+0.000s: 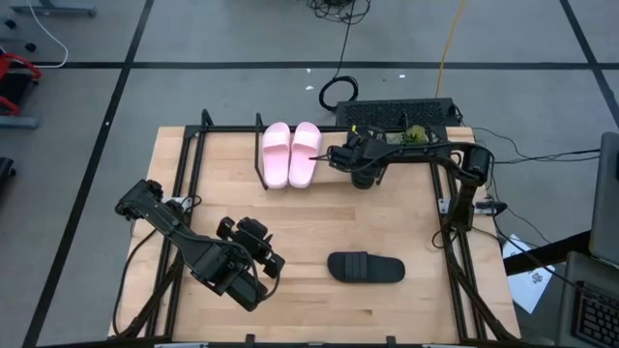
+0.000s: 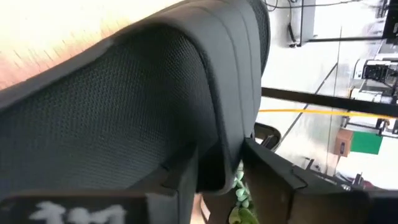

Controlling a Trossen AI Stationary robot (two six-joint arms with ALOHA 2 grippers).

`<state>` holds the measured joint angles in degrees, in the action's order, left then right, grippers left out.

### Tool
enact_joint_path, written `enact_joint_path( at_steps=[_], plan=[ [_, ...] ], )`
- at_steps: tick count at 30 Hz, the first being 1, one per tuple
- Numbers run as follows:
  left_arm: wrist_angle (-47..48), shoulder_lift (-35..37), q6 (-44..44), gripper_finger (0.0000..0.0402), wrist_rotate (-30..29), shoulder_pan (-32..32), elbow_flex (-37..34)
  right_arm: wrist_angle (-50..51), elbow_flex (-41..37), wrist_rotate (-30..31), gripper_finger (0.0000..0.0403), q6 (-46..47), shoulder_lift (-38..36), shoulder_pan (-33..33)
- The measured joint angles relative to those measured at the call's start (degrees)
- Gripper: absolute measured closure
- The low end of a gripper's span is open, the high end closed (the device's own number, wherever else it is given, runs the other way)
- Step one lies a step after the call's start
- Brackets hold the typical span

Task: Pick and place slides into the shelf
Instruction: Put the top black slipper on the shelf, then put the black slipper on the shelf

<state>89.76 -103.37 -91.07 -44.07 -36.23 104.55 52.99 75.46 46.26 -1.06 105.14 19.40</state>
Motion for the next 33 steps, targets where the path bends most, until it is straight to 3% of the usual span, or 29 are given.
enact_joint_path(
  at_steps=[12, 33],
  plan=[
    [0.0, 0.0, 0.1, 0.0316, -1.7, 0.0, 0.0, 5.7, -0.1, -0.5, 0.0215, 2.0, 0.0, -1.6],
    [-0.2, 0.0, 0.0, 0.0316, -2.1, 0.0, 0.0, 7.0, -0.1, 0.3, 0.021, 0.0, -0.6, -6.4]
  ],
)
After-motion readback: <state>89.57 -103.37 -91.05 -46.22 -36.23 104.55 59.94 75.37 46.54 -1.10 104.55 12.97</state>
